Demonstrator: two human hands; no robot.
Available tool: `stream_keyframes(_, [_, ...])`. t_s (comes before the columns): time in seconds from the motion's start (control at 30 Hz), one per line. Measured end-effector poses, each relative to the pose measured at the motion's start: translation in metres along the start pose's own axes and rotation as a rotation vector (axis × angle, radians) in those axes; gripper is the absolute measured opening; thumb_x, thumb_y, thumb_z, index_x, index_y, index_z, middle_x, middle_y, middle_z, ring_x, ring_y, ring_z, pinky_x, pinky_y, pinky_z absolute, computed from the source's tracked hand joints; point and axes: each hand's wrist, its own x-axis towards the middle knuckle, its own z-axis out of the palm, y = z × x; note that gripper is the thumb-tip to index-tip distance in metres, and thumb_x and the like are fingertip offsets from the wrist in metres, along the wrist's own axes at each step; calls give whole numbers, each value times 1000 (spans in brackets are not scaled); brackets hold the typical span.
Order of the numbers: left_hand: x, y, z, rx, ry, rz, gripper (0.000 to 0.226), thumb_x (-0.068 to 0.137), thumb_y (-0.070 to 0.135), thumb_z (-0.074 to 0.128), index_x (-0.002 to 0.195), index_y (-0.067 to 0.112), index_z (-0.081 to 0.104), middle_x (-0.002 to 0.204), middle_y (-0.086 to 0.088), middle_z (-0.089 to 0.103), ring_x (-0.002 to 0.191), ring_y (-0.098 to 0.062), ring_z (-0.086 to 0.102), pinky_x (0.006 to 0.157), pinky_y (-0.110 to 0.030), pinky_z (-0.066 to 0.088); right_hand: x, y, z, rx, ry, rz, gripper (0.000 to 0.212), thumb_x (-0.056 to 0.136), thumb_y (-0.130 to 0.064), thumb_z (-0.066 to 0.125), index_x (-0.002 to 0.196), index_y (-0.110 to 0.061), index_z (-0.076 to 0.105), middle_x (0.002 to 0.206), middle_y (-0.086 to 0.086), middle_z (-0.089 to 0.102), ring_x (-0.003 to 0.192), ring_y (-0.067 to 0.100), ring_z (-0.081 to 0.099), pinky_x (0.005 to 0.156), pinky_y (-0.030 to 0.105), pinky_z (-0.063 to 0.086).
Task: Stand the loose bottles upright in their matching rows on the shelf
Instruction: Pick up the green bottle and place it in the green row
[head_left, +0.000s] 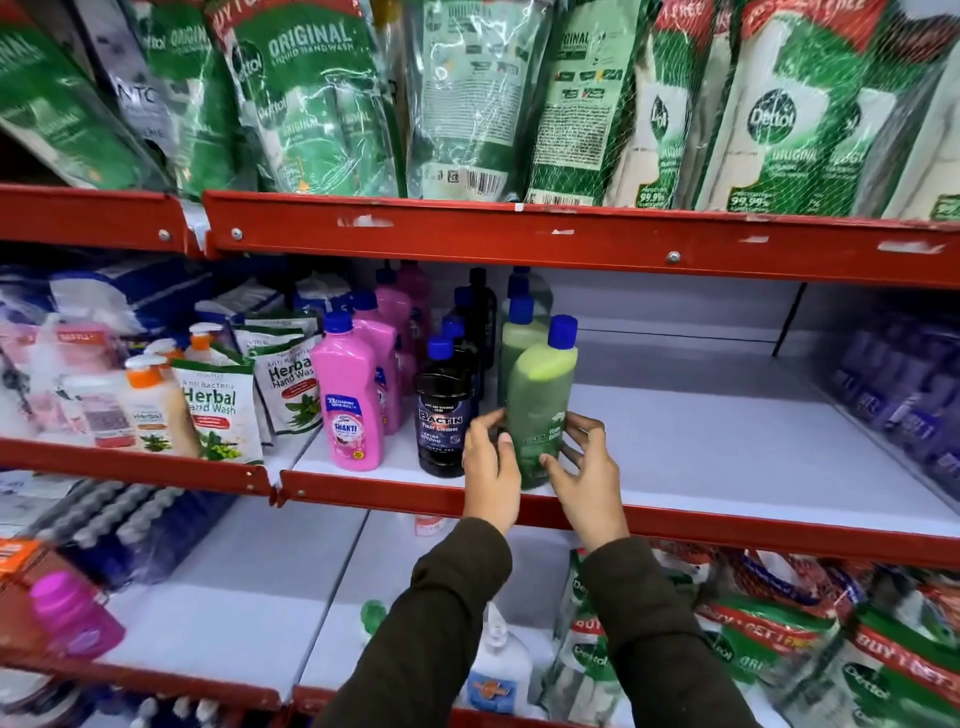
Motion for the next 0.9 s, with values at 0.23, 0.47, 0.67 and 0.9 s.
stream_keyframes(0.23, [0, 1, -2, -38, -39, -39, 13, 100, 11, 43, 105, 22, 47, 117, -9, 59, 112, -23, 58, 104, -45, 48, 2, -6, 3, -187, -106, 14, 91, 72, -23, 84, 149, -28, 36, 129, 0, 40, 109, 8, 54, 98, 26, 49])
stream_keyframes(0.47, [0, 4, -1, -61, -174, -18, 51, 96, 18, 43, 145, 29, 30, 153, -2, 39, 142, -15, 39, 121, -33, 31, 12, 0, -11, 21, -219, 75, 51, 80, 1, 74, 118, -17, 46, 130, 10, 63, 120, 26, 65, 97, 31, 56])
stream_keyframes(0.67, [0, 8, -1, -100, -171, -98, 60, 95, 23, 42, 149, 40, 21, 151, 14, 29, 147, -13, 29, 125, -38, 21, 22, 0, -31, 63, -215, 124, 49, 79, 9, 73, 122, -13, 62, 121, 13, 71, 94, 9, 74, 83, 23, 60])
stream_keyframes(0.9, [-7, 16, -2, -237, -118, -149, 62, 86, 77, 30, 141, 49, 35, 154, 12, 39, 146, -9, 34, 124, -47, 25, 8, -4, -16, 101, -65, 83, 43, 99, -8, 52, 140, -19, 52, 136, 2, 62, 128, 16, 58, 94, 13, 50])
